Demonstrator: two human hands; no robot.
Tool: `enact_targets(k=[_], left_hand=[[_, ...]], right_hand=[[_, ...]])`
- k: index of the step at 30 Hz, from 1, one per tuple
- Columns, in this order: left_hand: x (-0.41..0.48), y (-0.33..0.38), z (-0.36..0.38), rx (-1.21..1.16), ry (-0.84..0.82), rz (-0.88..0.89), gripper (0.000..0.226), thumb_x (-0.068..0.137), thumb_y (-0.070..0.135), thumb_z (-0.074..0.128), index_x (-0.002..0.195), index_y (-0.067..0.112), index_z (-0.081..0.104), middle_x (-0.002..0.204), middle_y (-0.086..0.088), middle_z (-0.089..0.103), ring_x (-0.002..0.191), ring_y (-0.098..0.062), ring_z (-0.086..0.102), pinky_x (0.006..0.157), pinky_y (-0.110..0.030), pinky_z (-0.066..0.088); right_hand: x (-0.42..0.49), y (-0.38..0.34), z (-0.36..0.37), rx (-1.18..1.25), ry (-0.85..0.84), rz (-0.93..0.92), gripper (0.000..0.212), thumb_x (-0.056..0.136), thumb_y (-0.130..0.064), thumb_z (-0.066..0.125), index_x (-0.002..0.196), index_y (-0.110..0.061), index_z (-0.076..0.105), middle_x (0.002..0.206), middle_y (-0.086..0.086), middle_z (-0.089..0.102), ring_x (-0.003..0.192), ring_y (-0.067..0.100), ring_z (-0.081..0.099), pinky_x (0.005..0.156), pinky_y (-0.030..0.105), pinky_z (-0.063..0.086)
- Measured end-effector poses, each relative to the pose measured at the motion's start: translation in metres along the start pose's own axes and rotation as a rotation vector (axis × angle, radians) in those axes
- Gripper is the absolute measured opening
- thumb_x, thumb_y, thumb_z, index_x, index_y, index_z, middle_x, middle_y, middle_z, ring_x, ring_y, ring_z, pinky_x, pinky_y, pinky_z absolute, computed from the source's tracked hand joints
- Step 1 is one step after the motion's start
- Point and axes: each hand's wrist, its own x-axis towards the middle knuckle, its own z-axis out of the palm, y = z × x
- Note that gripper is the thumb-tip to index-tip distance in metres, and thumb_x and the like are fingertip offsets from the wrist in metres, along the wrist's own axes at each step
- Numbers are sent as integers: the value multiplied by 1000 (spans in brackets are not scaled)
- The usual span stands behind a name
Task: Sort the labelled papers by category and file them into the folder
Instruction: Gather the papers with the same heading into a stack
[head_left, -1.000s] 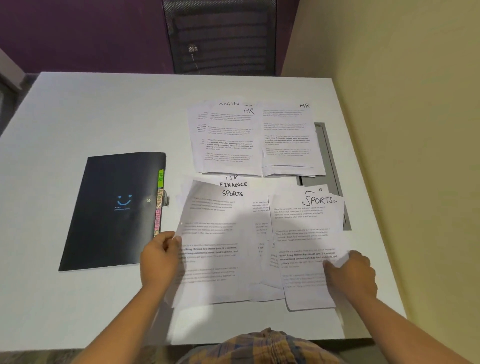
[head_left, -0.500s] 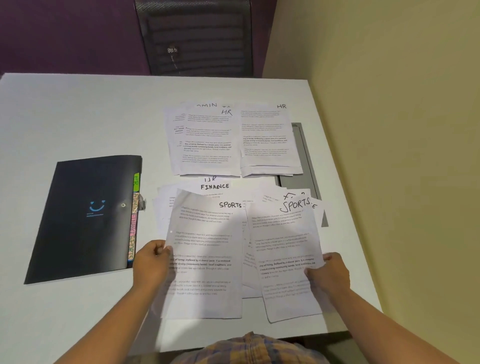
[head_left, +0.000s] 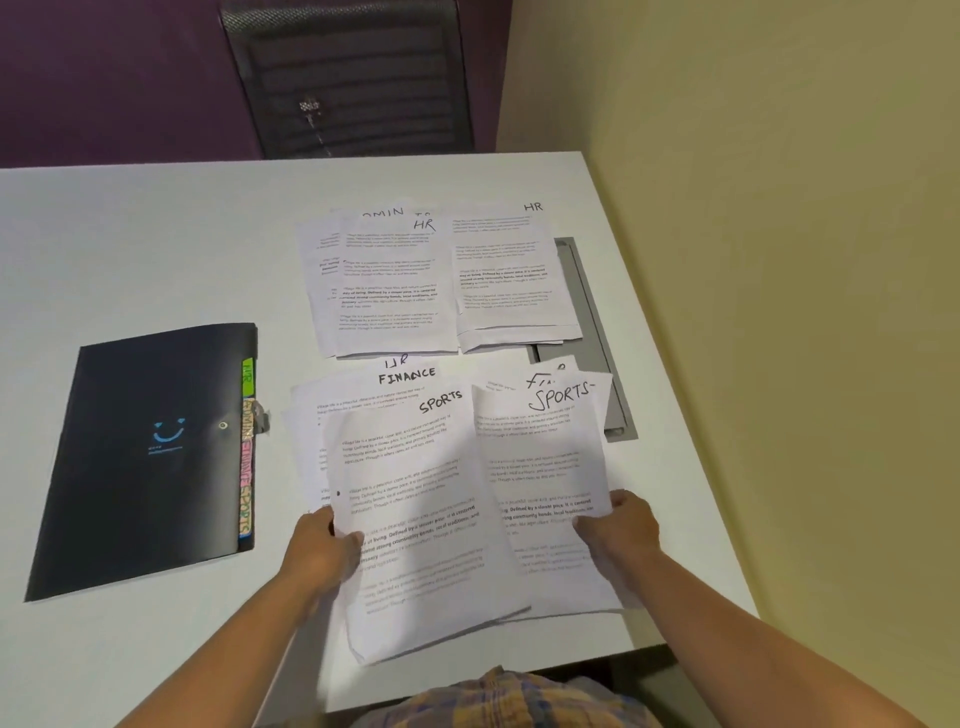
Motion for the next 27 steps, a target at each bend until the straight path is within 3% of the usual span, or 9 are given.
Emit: enact_targets(k=[3, 7, 9, 11, 14, 19, 24, 27], left_hand=[[2, 0, 2, 8, 41, -12, 14, 93, 6, 64, 100, -7, 62, 93, -22, 69, 74, -25, 61, 58, -25, 45], [5, -4, 2, -47, 64, -41, 7, 95, 6, 61, 91, 0, 62, 89, -19, 69, 75, -26, 62, 66, -30, 49], [5, -6, 1, -102, 62, -53, 3, 95, 5, 61, 94, 3, 63, 93, -18, 70, 80, -29, 64, 75, -34, 52], [4, -7, 0, -153, 54, -52, 5, 95, 4, 61, 98, 7, 64, 94, -12, 71, 80, -26, 64, 75, -33, 53], [3, -7, 0, -168, 46, -51, 10, 95, 3, 60, 103, 8, 64, 94, -8, 70, 82, -25, 64, 76, -33, 52], [-1, -3, -1, -197, 63, -57, 10, 96, 2, 58, 101, 7, 64, 90, -3, 69, 74, -17, 61, 59, -24, 48], [-2, 2, -4, -212, 77, -47, 9, 97, 2, 56, 100, 7, 63, 93, -6, 68, 75, -16, 60, 58, -23, 46], [-5, 6, -9, -233, 94, 16, 14, 99, 3, 54, 102, 12, 64, 94, 1, 68, 79, -11, 61, 61, -22, 46]], right_hand=[[-5, -2, 0, 116, -112, -33, 19, 81, 1, 73, 93, -14, 73, 98, 8, 76, 83, 27, 73, 68, 36, 63], [-1, -1, -5, -131, -133, -51, 12, 79, -3, 70, 90, -9, 72, 90, 8, 74, 80, 27, 71, 71, 37, 63], [2, 3, -11, -289, -125, -57, 6, 75, -3, 67, 80, -7, 68, 82, 8, 73, 74, 24, 70, 65, 32, 59], [4, 7, -18, -370, -93, -53, 9, 69, -1, 64, 67, -10, 62, 72, 8, 70, 65, 23, 66, 53, 25, 50], [7, 12, -26, -407, -47, -71, 7, 72, -7, 67, 70, -11, 62, 70, 5, 69, 63, 22, 66, 51, 24, 48], [11, 17, -35, -292, 98, -130, 16, 81, -13, 72, 90, -11, 58, 84, 5, 66, 72, 18, 63, 54, 26, 47], [13, 13, -45, -212, 194, -156, 14, 89, -17, 68, 77, -16, 61, 75, 2, 67, 65, 18, 63, 52, 25, 43], [11, 12, -49, -134, 224, -195, 14, 94, -20, 63, 80, -19, 66, 77, 2, 70, 66, 19, 64, 52, 26, 46]])
